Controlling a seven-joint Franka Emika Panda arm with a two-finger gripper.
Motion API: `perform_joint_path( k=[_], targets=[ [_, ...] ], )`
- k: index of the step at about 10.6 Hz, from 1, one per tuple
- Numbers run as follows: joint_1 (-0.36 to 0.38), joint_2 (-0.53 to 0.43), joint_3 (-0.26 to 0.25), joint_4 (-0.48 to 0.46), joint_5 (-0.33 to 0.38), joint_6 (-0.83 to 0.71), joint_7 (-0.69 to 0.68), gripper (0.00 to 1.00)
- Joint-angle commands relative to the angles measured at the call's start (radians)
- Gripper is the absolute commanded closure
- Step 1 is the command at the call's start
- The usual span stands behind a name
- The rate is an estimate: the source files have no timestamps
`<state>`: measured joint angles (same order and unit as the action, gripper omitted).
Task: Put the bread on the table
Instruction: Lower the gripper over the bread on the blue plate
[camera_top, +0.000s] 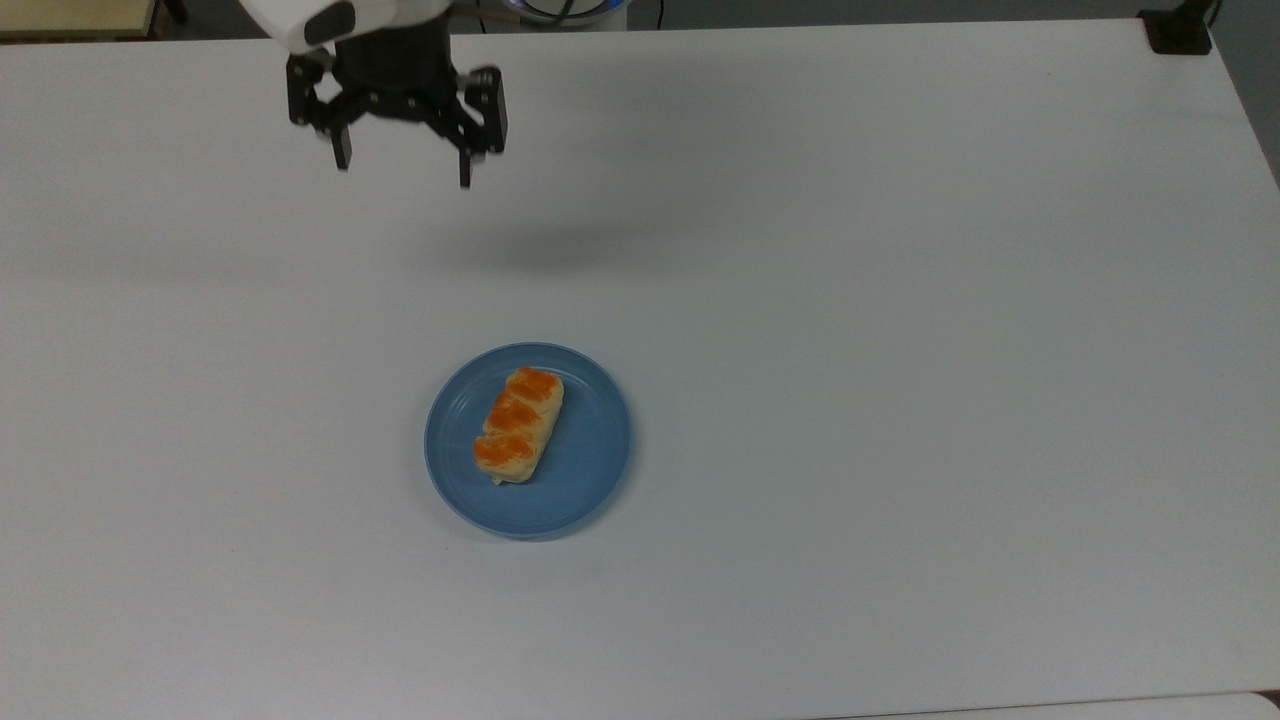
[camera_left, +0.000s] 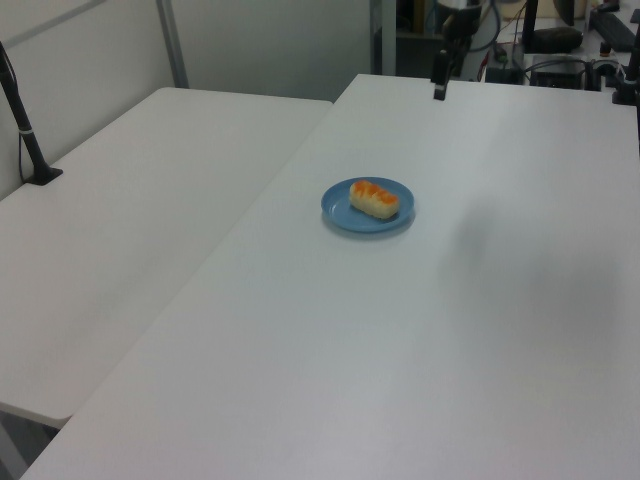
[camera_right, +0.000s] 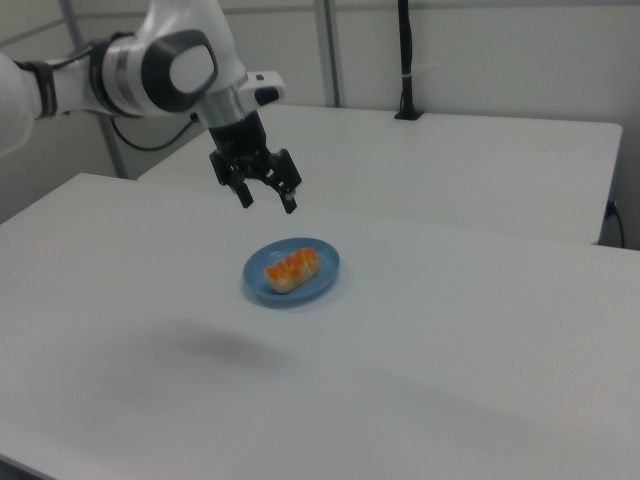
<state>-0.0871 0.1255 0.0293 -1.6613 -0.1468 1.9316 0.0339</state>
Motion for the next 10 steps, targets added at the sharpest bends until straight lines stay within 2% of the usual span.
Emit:
perform_joint_path(
  k=[1, 6, 10],
  targets=[
    [0.02, 0.086, 0.0, -0.069, -0.002, 0.255, 0.237, 0.0],
    [0.072, 0.239, 0.0, -0.066, -0.017, 0.479, 0.403, 0.04],
    [0.081, 0.345, 0.0, -0.052, -0.014, 0.616, 0.464, 0.02]
  ],
)
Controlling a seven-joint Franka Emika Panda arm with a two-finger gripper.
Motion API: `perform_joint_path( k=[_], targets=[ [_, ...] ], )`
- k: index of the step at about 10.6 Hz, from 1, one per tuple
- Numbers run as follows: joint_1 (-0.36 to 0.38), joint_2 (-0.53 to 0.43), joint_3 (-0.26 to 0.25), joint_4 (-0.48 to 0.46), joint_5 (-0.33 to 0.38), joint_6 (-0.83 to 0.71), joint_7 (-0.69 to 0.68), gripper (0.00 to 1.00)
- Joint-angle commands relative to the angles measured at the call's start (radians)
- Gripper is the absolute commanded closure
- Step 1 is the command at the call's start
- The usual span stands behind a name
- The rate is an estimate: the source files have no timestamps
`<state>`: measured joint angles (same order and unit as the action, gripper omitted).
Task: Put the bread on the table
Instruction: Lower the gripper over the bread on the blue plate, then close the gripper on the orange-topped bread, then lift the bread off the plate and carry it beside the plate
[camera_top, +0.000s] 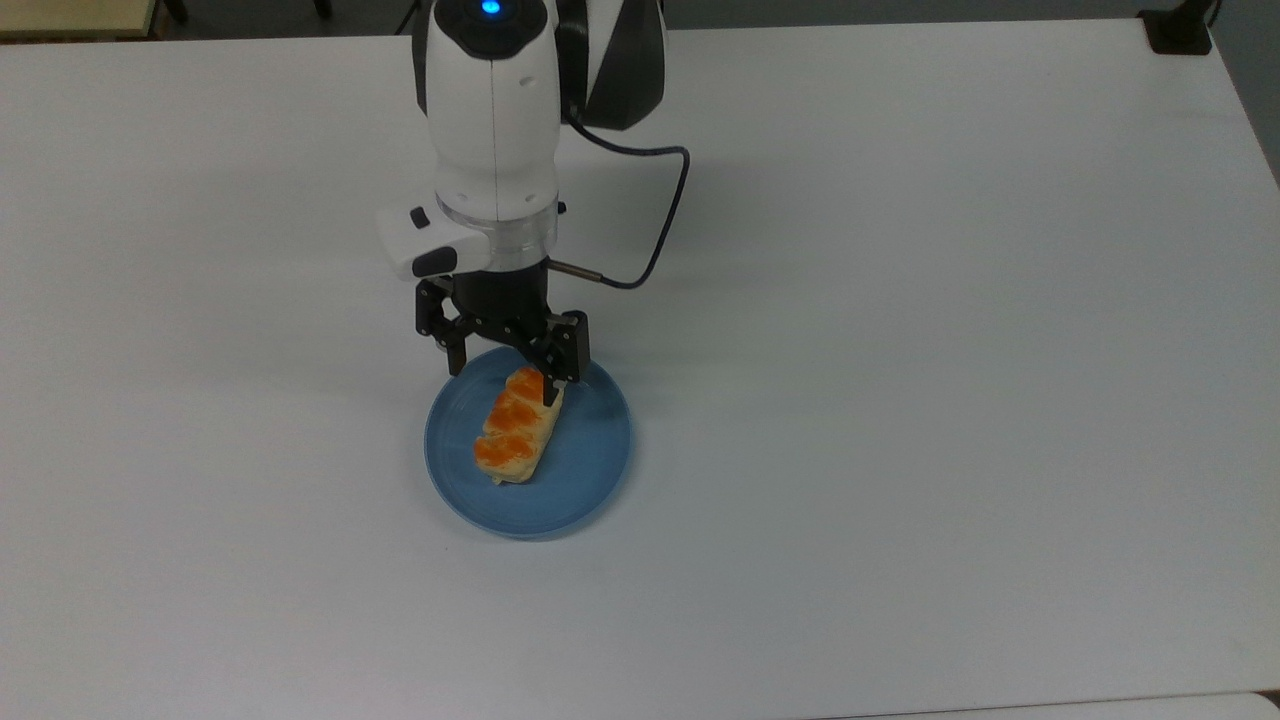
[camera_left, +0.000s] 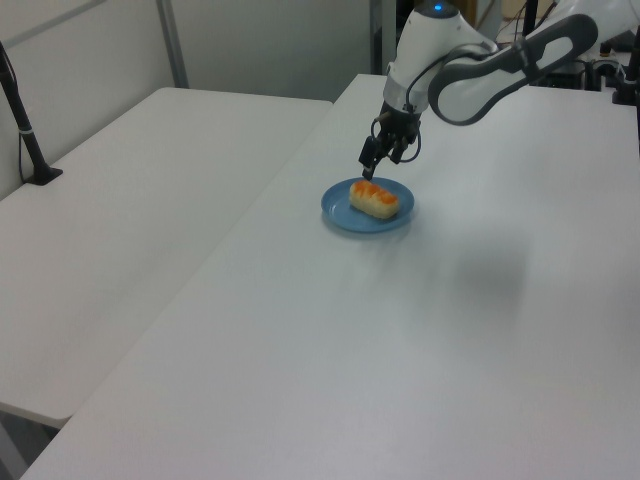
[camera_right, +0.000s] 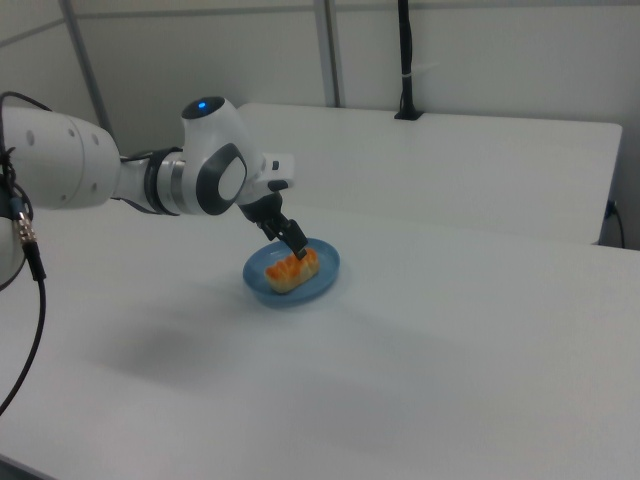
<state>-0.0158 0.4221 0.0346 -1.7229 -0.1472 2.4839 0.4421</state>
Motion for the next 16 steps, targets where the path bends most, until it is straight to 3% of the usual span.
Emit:
perform_joint_path(
  k=[1, 4, 5, 6, 7, 11, 12, 14, 16],
  targets=[
    [0.022, 0.073, -0.002, 0.014, -0.018, 0.085, 0.061, 0.02],
    [0.036, 0.086, -0.002, 0.003, -0.078, 0.086, 0.056, 0.12],
    [0.037, 0.093, -0.002, 0.002, -0.106, 0.086, 0.058, 0.22],
    [0.037, 0.096, -0.002, 0.003, -0.107, 0.084, 0.058, 0.38],
    [0.037, 0.09, -0.002, 0.003, -0.107, 0.075, 0.056, 0.46],
    [0.037, -0.017, 0.002, 0.006, -0.106, -0.075, 0.007, 0.48],
    [0.037, -0.049, 0.03, 0.005, -0.106, -0.132, -0.019, 0.47],
    [0.03, -0.103, 0.131, 0.005, -0.1, -0.294, -0.092, 0.47],
    [0.042, -0.105, 0.217, 0.005, -0.098, -0.335, -0.077, 0.46]
  ],
)
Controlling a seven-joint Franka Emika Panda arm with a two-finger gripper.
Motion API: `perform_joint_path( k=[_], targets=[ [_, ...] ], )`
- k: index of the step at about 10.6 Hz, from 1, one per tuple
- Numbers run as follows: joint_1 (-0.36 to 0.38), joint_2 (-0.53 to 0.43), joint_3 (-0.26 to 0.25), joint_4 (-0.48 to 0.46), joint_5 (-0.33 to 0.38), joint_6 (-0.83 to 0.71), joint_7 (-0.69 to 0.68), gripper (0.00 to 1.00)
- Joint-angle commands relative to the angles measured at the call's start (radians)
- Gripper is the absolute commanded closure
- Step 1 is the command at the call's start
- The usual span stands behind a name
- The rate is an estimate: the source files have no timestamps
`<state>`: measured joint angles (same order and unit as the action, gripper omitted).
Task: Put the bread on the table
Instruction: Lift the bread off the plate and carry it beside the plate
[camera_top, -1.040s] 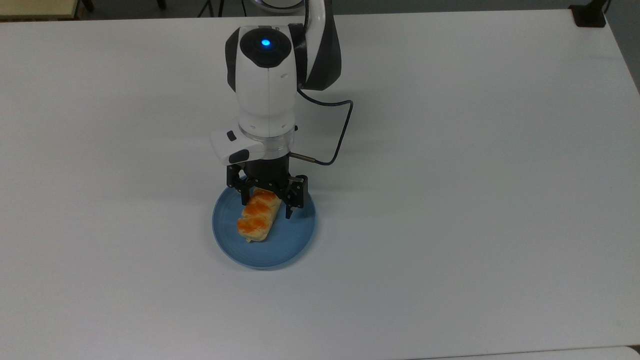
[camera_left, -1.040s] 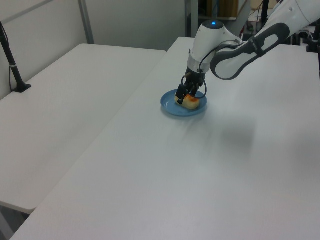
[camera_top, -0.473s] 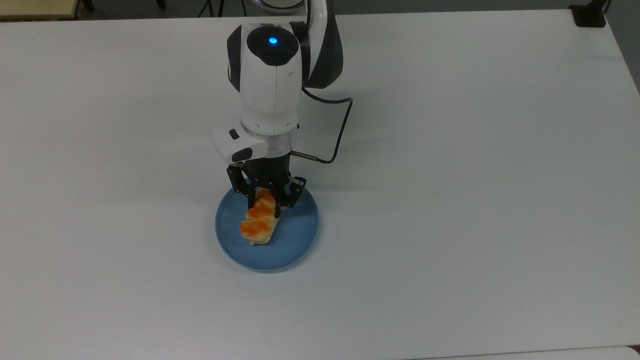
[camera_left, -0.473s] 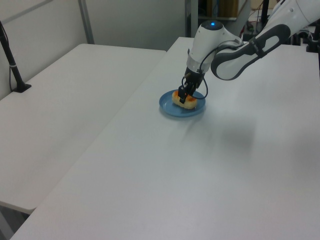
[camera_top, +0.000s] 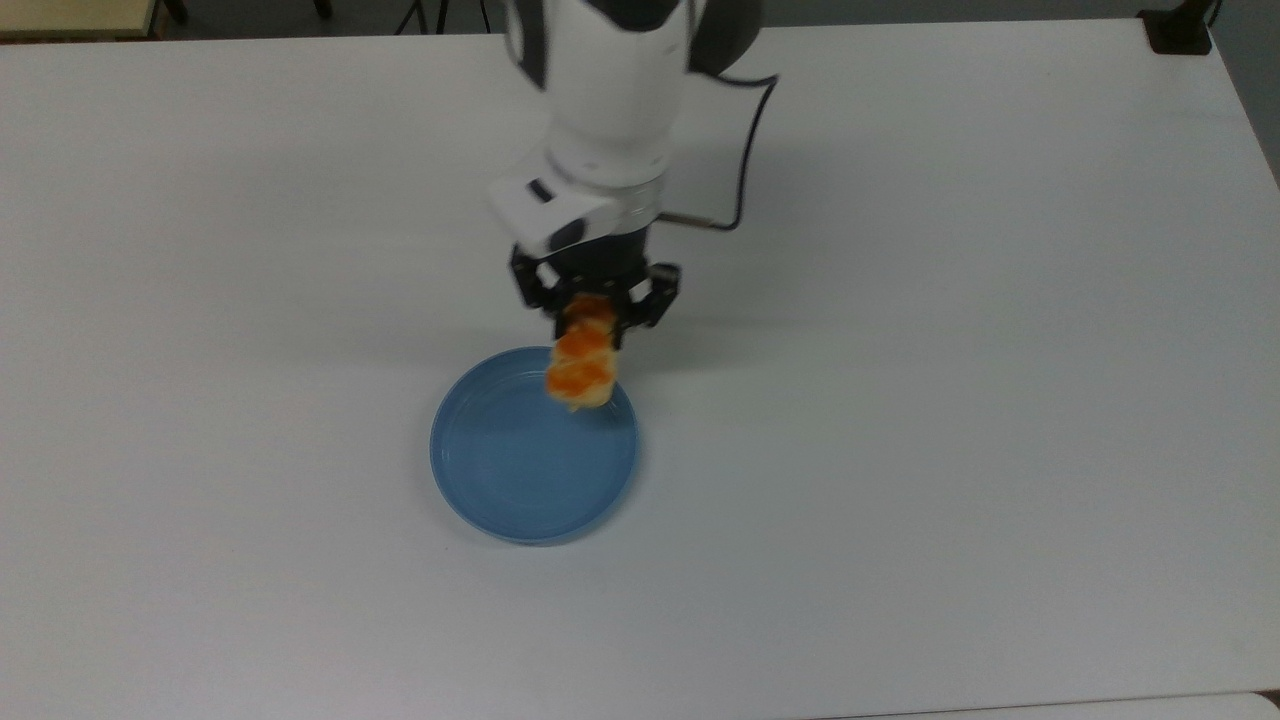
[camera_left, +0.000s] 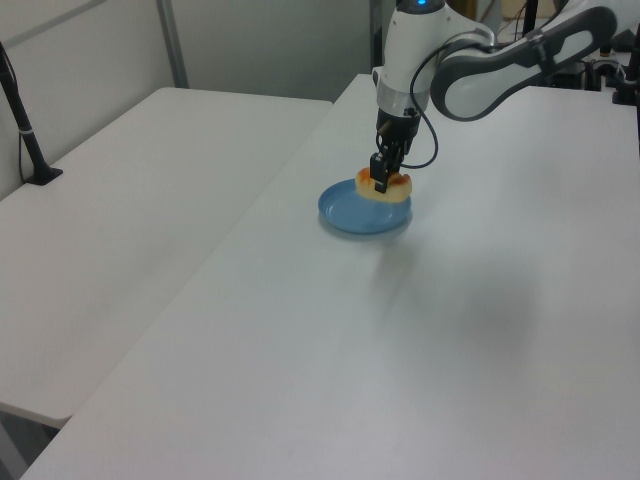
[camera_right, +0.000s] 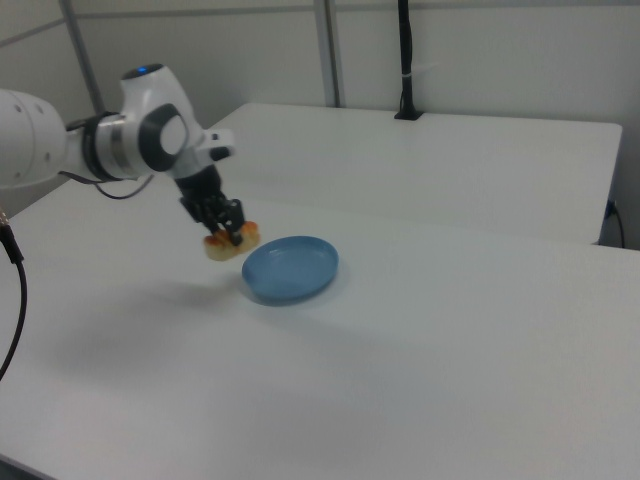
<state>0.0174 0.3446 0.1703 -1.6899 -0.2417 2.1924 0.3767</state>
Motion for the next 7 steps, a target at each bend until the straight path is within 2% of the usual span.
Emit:
perform_joint_path(
  k=[1, 2, 3, 5, 7],
  targets=[
    [0.01, -0.018, 0.118, -0.028, -0.005, -0.043, 0.031, 0.46],
    [0.025, -0.006, 0.135, -0.028, -0.005, -0.037, 0.065, 0.46],
    [0.064, 0.014, 0.135, -0.03, -0.011, -0.033, 0.106, 0.46],
    [0.084, 0.065, 0.135, -0.028, -0.019, 0.01, 0.184, 0.46],
    [0.107, 0.109, 0.135, -0.028, -0.057, 0.024, 0.189, 0.46]
  ],
)
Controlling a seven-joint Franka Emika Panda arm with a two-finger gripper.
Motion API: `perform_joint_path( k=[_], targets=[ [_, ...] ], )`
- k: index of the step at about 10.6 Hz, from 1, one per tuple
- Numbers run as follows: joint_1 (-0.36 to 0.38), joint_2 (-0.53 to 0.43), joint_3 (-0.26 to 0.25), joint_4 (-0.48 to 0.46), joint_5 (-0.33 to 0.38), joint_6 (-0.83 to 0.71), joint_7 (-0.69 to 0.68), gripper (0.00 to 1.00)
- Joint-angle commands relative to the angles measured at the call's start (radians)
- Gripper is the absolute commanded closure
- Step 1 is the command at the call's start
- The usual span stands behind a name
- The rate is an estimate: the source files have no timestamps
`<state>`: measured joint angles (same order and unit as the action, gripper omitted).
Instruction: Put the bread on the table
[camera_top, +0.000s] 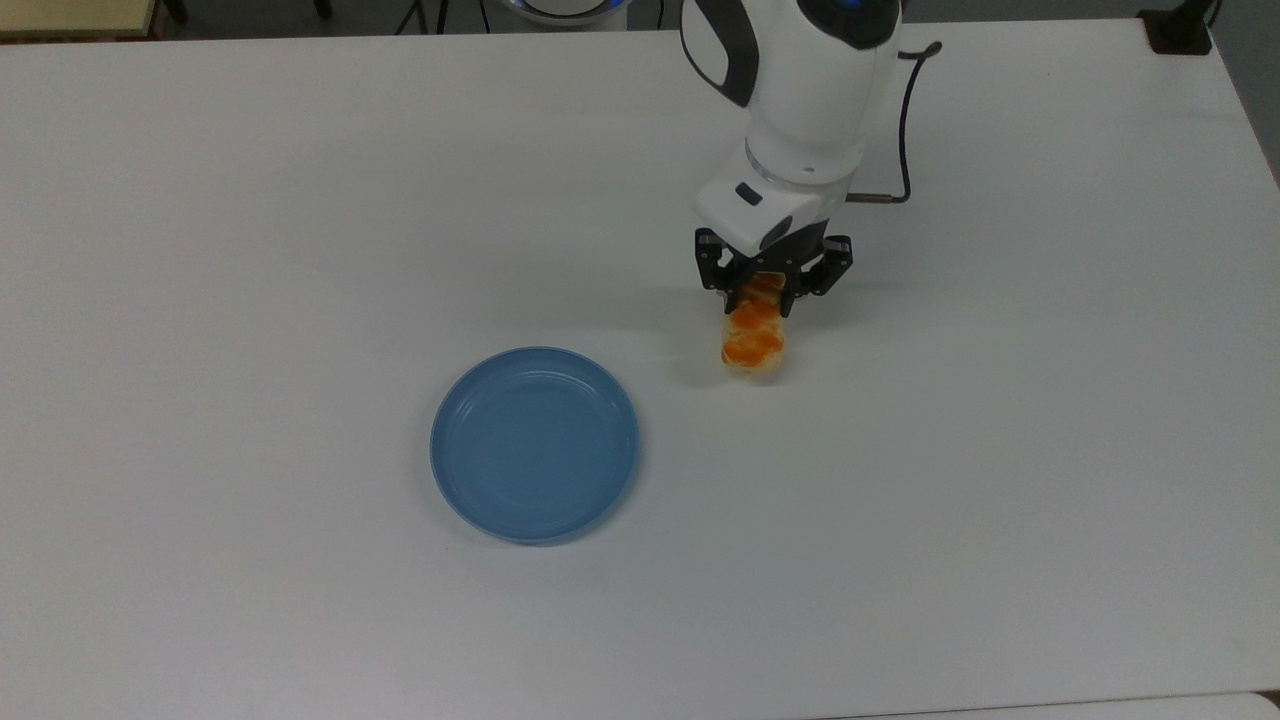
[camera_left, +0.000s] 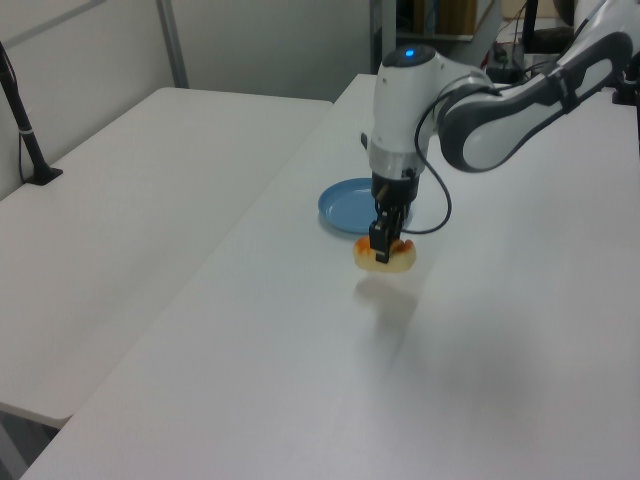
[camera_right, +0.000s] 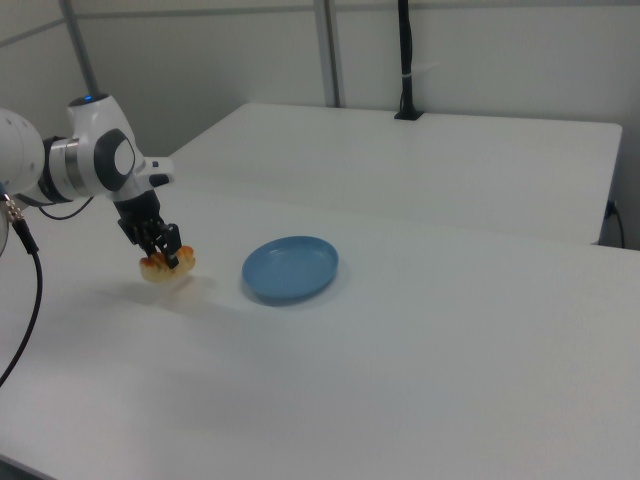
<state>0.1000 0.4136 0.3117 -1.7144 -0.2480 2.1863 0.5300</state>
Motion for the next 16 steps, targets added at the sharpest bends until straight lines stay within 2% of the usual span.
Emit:
perform_joint_path(
  k=[1, 2, 3, 6, 8, 10, 12, 13, 14, 16],
  targets=[
    [0.024, 0.05, -0.006, -0.004, -0.071, 0.03, 0.036, 0.46],
    [0.024, 0.05, -0.006, -0.002, -0.073, 0.03, 0.036, 0.39],
    [0.023, 0.048, -0.006, 0.001, -0.073, 0.027, 0.038, 0.0],
    [0.017, 0.015, -0.006, 0.007, -0.068, -0.017, 0.038, 0.0],
    [0.001, -0.033, -0.008, 0.06, -0.054, -0.173, 0.041, 0.0],
    [-0.022, -0.119, -0.008, 0.079, -0.056, -0.362, 0.039, 0.0],
    [-0.118, -0.226, -0.011, 0.081, -0.028, -0.465, -0.017, 0.0],
    [-0.165, -0.284, -0.025, 0.088, 0.04, -0.496, -0.092, 0.0],
    [-0.19, -0.345, -0.081, 0.088, 0.097, -0.528, -0.19, 0.0],
    [-0.186, -0.421, -0.23, 0.088, 0.191, -0.566, -0.338, 0.0]
  ],
)
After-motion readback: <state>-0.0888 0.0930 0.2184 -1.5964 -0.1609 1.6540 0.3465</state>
